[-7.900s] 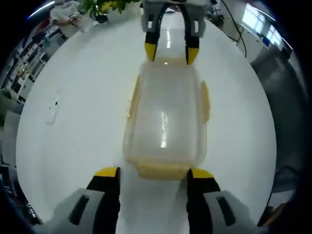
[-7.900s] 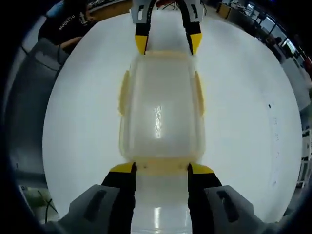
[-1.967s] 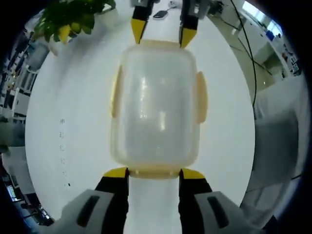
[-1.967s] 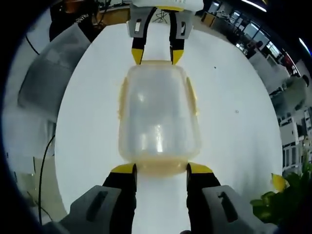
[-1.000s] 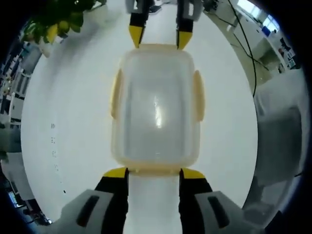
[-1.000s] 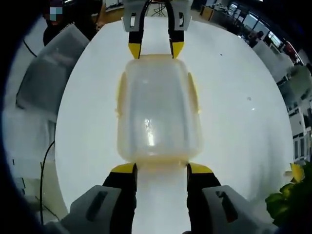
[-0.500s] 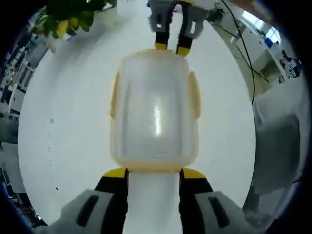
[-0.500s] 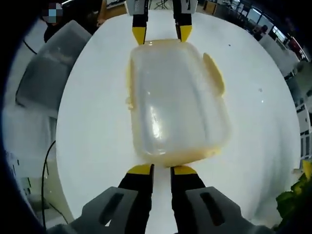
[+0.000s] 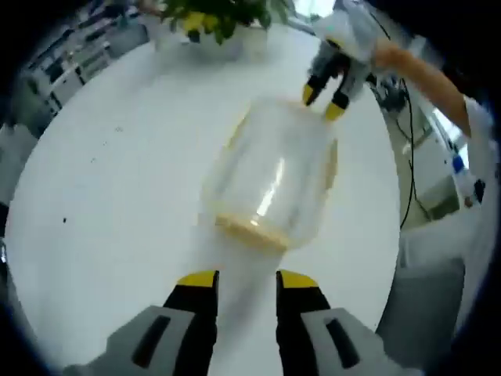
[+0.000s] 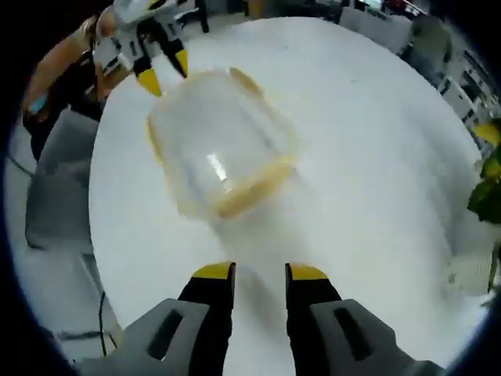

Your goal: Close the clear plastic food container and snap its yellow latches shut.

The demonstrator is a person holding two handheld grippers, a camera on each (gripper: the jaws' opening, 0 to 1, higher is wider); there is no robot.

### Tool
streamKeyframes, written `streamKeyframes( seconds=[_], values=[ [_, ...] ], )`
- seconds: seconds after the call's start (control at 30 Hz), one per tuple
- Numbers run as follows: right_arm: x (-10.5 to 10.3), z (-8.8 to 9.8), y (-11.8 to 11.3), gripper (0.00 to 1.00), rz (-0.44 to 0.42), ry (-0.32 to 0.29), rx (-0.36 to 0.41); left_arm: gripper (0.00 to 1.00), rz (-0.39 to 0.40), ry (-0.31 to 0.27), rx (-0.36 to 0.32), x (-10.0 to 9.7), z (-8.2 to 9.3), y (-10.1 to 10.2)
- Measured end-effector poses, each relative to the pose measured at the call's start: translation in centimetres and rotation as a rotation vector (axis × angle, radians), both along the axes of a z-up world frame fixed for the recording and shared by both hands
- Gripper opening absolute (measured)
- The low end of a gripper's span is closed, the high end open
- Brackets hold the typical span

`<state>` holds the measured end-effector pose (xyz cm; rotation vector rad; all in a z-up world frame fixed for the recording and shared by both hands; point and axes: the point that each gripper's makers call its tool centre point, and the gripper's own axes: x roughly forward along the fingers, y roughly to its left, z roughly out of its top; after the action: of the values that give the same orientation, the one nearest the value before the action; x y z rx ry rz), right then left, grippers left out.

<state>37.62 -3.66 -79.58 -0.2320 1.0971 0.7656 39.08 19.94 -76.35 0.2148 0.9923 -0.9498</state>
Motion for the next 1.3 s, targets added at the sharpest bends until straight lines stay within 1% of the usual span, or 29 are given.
streamKeyframes(
  seconds=[0.03,0.07,0.1,0.13,0.17,0.2,0.23,0.27,0.3,0.33,0.37,0.4,0.47,0.5,0.53,0.57,0.6,0.63,0.67,0.7,0.73,0.77,0.8,0.83,0.9,0.93,1.1,1.2,1.3],
  values=[
    [0.5,0.6,0.0,0.23,-0.074,0.010,0.050,0.24,0.080,0.032,-0.067,0.0,0.5,0.0],
    [1.1,1.7,0.2,0.21,-0.182,0.030,0.145,0.27,0.219,0.107,-0.195,0.3,1.2,-0.5],
    [1.5,2.3,0.5,0.19,-0.258,0.052,0.213,0.27,0.335,0.192,-0.287,0.4,1.5,-0.9],
    [2.1,3.2,1.3,0.17,-0.353,0.092,0.320,0.27,0.466,0.345,-0.408,0.3,1.9,-1.5],
    [2.4,3.8,1.9,0.17,-0.402,0.115,0.395,0.27,0.520,0.425,-0.500,0.4,2.3,-2.0],
    [2.9,4.7,2.9,0.18,-0.462,0.144,0.502,0.26,0.552,0.481,-0.601,0.6,2.8,-2.8],
    [3.2,5.3,3.4,0.21,-0.492,0.163,0.568,0.25,0.556,0.500,-0.609,0.3,2.5,-3.0],
    [4.0,5.5,3.5,0.23,-0.539,0.215,0.629,0.24,0.542,0.477,-0.552,0.3,1.4,-2.6],
    [4.1,5.4,3.6,0.25,-0.568,0.249,0.648,0.22,0.566,0.461,-0.501,0.4,0.5,-2.3],
    [3.9,5.3,4.1,0.24,-0.585,0.279,0.664,0.21,0.587,0.458,-0.450,0.5,-0.3,-1.8],
    [4.1,5.2,4.2,0.23,-0.596,0.285,0.672,0.21,0.586,0.443,-0.408,0.6,-0.8,-1.6],
    [4.2,4.9,4.2,0.24,-0.599,0.282,0.661,0.21,0.584,0.440,-0.402,0.6,-0.9,-1.6],
    [4.5,4.2,3.9,0.29,-0.611,0.270,0.612,0.21,0.584,0.441,-0.412,0.8,-0.6,-1.9],
    [4.7,3.1,3.1,0.32,-0.595,0.232,0.515,0.22,0.584,0.444,-0.420,0.9,-0.4,-2.1],
    [4.8,2.8,2.9,0.31,-0.589,0.227,0.497,0.23,0.587,0.451,-0.425,0.9,-0.3,-2.2],
    [4.8,2.4,2.9,0.29,-0.562,0.237,0.474,0.23,0.597,0.461,-0.414,0.9,-0.4,-2.2],
    [4.8,2.4,3.2,0.25,-0.556,0.249,0.485,0.23,0.593,0.461,-0.400,0.9,-0.5,-2.2],
    [4.8,2.3,3.6,0.25,-0.545,0.266,0.498,0.22,0.585,0.452,-0.377,0.9,-0.8,-2.1],
    [4.3,2.2,4.0,0.25,-0.531,0.278,0.504,0.23,0.592,0.445,-0.364,0.9,-1.0,-1.9],
    [4.2,2.1,4.4,0.26,-0.524,0.294,0.508,0.24,0.594,0.448,-0.366,1.0,-1.1,-1.9],
    [3.8,2.1,4.7,0.25,-0.514,0.291,0.507,0.26,0.613,0.468,-0.375,1.0,-1.2,-1.8],
    [3.7,2.1,5.0,0.24,-0.496,0.294,0.502,0.25,0.631,0.501,-0.400,0.9,-1.0,-2.1],
    [3.6,2.0,5.2,0.22,-0.491,0.296,0.495,0.24,0.628,0.515,-0.418,0.8,-0.9,-2.3],
    [3.6,1.8,5.2,0.22,-0.492,0.297,0.485,0.24,0.633,0.522,-0.409,0.8,-1.0,-2.2],
    [3.1,1.1,5.0,0.18,-0.459,0.290,0.421,0.23,0.628,0.508,-0.386,0.8,-1.3,-2.1],
    [2.9,1.2,5.5,0.19,-0.467,0.293,0.439,0.22,0.622,0.503,-0.370,0.7,-1.5,-2.0],
    [2.1,1.4,5.8,0.19,-0.446,0.282,0.419,0.19,0.619,0.498,-0.345,0.7,-1.7,-1.9],
    [1.7,1.4,6.1,0.19,-0.434,0.273,0.412,0.13,0.599,0.471,-0.298,0.7,-2.2,-1.5],
    [1.3,1.4,6.3,0.19,-0.417,0.267,0.406,0.12,0.630,0.501,-0.297,0.7,-2.3,-1.4]
  ],
)
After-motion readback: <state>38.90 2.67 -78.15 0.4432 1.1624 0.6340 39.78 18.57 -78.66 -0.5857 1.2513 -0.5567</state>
